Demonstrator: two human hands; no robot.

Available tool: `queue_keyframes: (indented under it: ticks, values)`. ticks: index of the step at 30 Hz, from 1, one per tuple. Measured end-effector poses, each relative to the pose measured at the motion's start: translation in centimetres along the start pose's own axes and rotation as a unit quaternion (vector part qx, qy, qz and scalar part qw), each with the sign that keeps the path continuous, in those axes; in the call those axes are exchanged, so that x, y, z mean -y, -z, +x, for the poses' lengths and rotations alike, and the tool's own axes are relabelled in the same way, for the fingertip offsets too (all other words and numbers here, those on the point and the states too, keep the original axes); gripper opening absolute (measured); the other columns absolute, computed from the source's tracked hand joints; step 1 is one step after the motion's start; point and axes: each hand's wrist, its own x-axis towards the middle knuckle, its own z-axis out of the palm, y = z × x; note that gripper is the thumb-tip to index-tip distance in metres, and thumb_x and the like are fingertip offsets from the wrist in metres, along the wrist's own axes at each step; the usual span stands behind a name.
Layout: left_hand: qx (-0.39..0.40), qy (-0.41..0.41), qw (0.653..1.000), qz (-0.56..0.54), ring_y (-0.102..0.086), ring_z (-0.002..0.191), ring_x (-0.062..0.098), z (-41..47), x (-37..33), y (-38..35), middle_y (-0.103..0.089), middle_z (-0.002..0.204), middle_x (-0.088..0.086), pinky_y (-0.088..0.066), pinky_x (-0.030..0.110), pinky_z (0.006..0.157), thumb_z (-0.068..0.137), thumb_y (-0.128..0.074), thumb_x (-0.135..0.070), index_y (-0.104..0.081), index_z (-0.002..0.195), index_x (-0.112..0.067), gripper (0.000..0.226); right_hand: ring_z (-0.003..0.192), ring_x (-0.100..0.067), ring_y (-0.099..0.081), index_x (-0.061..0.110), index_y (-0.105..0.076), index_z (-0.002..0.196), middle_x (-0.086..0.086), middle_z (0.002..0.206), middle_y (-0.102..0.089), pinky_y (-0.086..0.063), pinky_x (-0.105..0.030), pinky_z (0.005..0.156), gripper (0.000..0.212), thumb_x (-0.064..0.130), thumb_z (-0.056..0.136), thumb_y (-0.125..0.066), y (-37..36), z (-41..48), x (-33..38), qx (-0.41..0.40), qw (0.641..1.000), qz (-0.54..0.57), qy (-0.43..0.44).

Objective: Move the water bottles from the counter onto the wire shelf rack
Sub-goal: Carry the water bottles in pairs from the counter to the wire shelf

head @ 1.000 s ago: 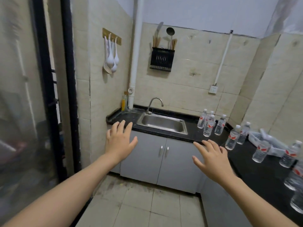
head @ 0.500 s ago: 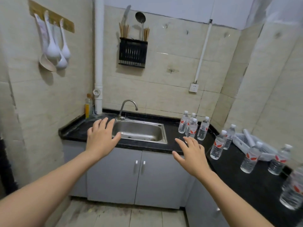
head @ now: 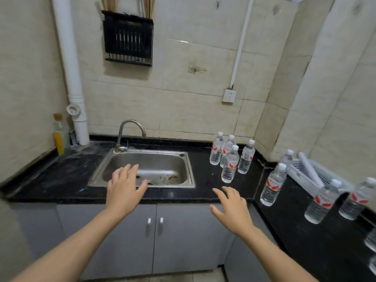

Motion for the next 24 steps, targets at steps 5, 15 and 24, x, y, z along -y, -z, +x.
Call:
queue_keyframes:
  ticks: [5,15,24]
  values:
    - [0.036,-0.033,0.997,-0.066,-0.018,0.139,0.027,8.7,-1.1,-5.2,-0.028,0.152,0.009,-0.021,0.044,0.111,0.090,-0.045,-0.037,-0.028,0.142,-0.015,0.059,0.139,-0.018,-0.017,0.027,-0.026,0.140,-0.002,0.148,-0.027,-0.025,-0.038,0.107,0.056,0.045,0.090,-0.042,-1.3,5.3,-2.9,0.011,0.997,-0.021,-0.078]
    - [0.169,-0.070,0.963,-0.197,-0.024,0.136,0.030,16.2,-7.7,-18.7,-0.035,0.148,0.010,-0.023,0.042,0.110,0.090,-0.049,-0.031,-0.034,0.139,-0.010,0.055,0.138,-0.017,-0.019,0.028,-0.025,0.140,0.000,0.147,-0.027,-0.027,-0.034,0.107,0.056,0.046,0.090,-0.041,-4.8,7.2,-8.4,0.052,0.964,-0.005,-0.261]
    - [0.242,-0.049,0.936,-0.251,-0.025,0.136,0.033,17.7,-16.7,-26.3,-0.035,0.148,0.013,-0.023,0.044,0.110,0.087,-0.054,-0.032,-0.028,0.142,-0.011,0.064,0.131,-0.023,-0.029,0.021,-0.028,0.139,-0.005,0.141,-0.036,-0.030,-0.038,0.105,0.061,0.038,0.086,-0.054,-7.3,8.8,-14.9,-0.028,0.903,0.150,-0.402]
